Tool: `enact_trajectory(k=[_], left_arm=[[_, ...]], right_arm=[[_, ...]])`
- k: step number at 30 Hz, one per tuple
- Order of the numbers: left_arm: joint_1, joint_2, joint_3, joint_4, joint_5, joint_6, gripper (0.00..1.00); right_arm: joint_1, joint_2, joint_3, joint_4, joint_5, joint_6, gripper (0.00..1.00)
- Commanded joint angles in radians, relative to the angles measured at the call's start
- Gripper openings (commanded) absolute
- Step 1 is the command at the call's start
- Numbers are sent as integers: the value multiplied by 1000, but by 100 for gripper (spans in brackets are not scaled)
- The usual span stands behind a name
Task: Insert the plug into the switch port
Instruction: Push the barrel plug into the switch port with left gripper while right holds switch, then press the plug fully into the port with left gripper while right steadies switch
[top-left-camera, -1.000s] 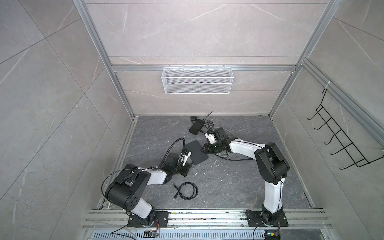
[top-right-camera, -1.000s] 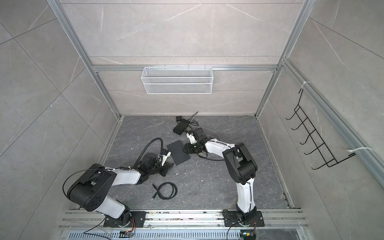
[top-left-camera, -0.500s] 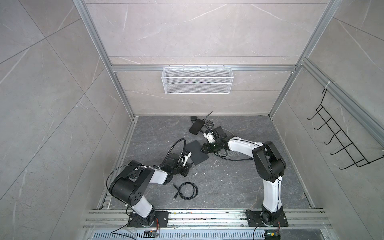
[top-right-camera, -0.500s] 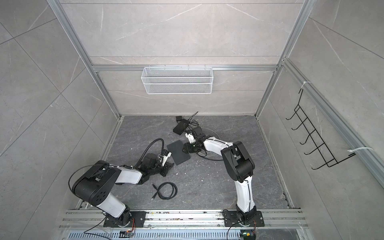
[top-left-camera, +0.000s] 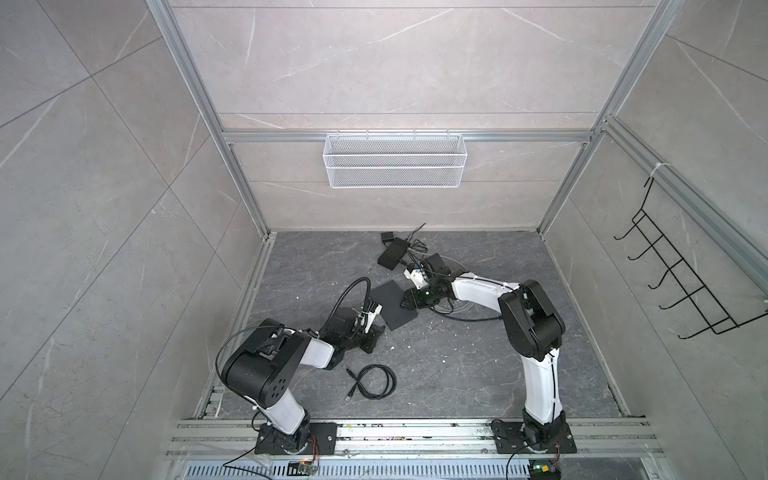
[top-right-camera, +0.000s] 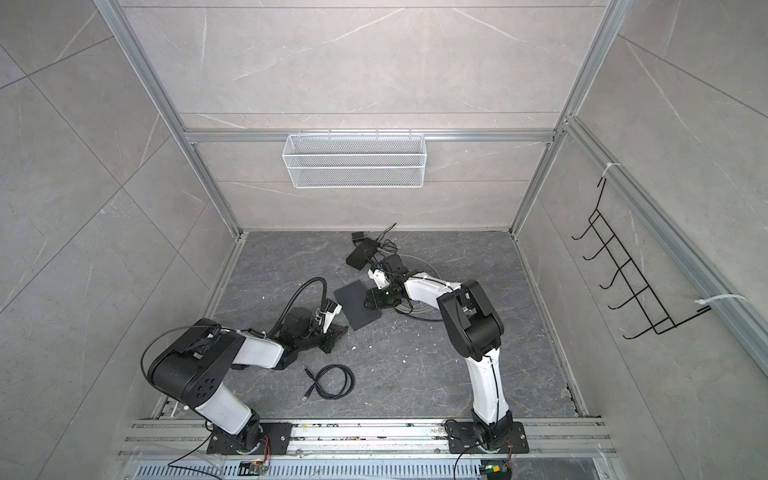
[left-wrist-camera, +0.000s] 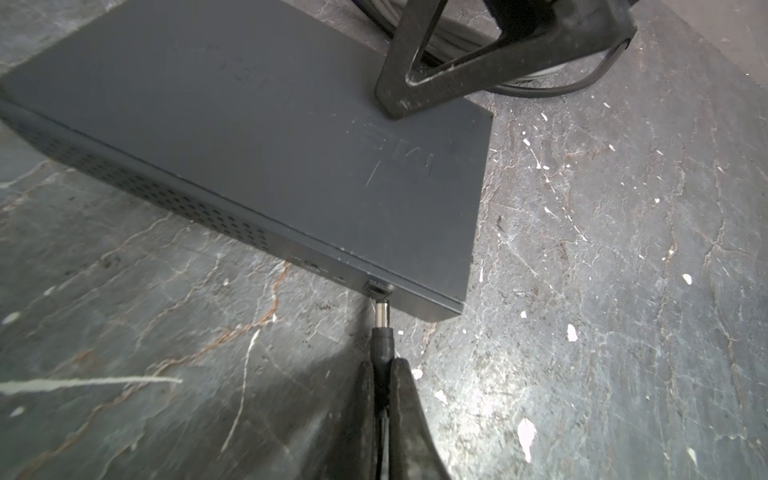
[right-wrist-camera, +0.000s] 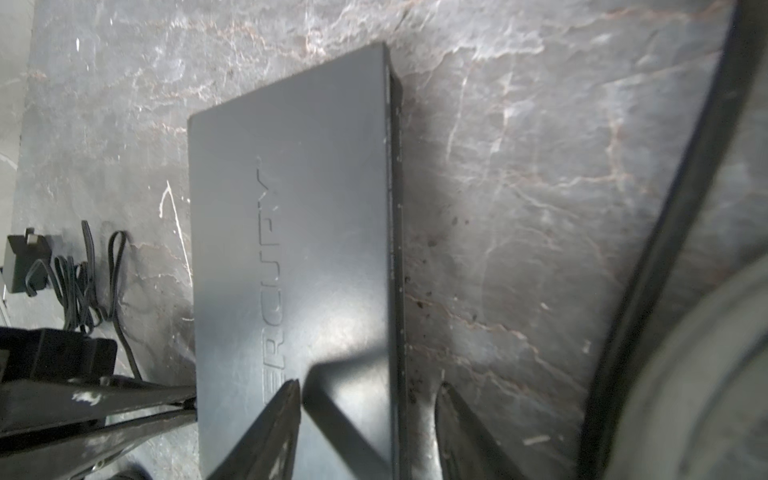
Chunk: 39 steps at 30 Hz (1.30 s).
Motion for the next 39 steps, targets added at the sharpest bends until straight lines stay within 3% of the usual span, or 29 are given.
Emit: enact_trajectory(k=[1, 18, 39], left_arm=[[12, 18, -6, 81, 35, 29, 0], [43, 48, 15, 93, 142, 53, 0], [46, 56, 22, 113, 105, 60, 0]], right_arm=[[6, 17, 29, -36, -25, -38, 54], [13, 45, 51, -52, -28, -48, 53], [21, 64, 55, -62, -80, -71, 51]])
